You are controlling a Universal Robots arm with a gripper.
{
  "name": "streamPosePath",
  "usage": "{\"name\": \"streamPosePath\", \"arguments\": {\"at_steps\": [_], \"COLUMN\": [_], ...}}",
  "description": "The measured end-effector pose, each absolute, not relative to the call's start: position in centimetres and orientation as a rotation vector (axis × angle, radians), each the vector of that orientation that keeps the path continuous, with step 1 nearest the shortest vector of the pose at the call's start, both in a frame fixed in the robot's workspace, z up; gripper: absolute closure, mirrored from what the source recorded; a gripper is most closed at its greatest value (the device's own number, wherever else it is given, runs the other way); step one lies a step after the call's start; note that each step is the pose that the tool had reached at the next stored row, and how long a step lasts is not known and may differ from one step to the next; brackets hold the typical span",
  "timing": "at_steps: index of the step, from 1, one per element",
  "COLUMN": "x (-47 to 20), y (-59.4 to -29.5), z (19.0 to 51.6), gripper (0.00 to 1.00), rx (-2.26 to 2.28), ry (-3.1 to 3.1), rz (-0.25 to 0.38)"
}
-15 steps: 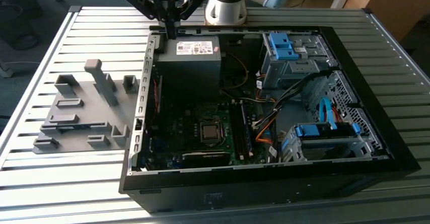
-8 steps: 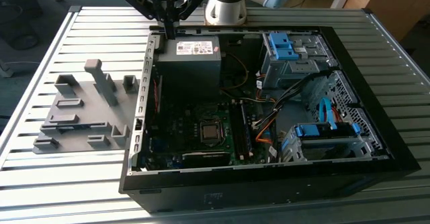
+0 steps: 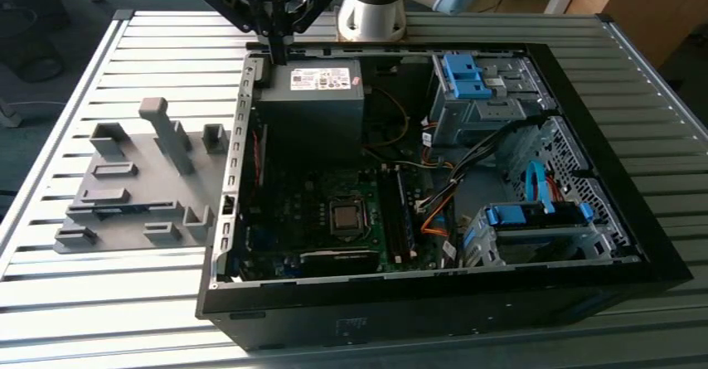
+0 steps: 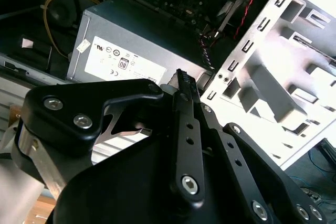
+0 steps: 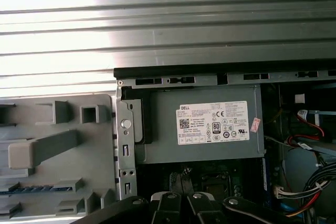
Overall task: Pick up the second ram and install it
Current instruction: 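Reach for the second ram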
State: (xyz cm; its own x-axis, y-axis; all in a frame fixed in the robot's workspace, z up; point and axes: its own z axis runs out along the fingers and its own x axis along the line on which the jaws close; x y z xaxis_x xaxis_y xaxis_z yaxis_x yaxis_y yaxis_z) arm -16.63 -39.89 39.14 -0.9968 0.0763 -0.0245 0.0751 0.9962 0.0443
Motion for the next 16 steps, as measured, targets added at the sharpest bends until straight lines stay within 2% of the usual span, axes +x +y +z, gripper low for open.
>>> {"name": "streamPosePath", "arguments": {"at_steps": [16], "x": [-16.96], "y": [-39.89], "z": [39.13], "gripper": [0.89], "rx": [0.118], "ry": [3.113], "rz": [0.068]}}
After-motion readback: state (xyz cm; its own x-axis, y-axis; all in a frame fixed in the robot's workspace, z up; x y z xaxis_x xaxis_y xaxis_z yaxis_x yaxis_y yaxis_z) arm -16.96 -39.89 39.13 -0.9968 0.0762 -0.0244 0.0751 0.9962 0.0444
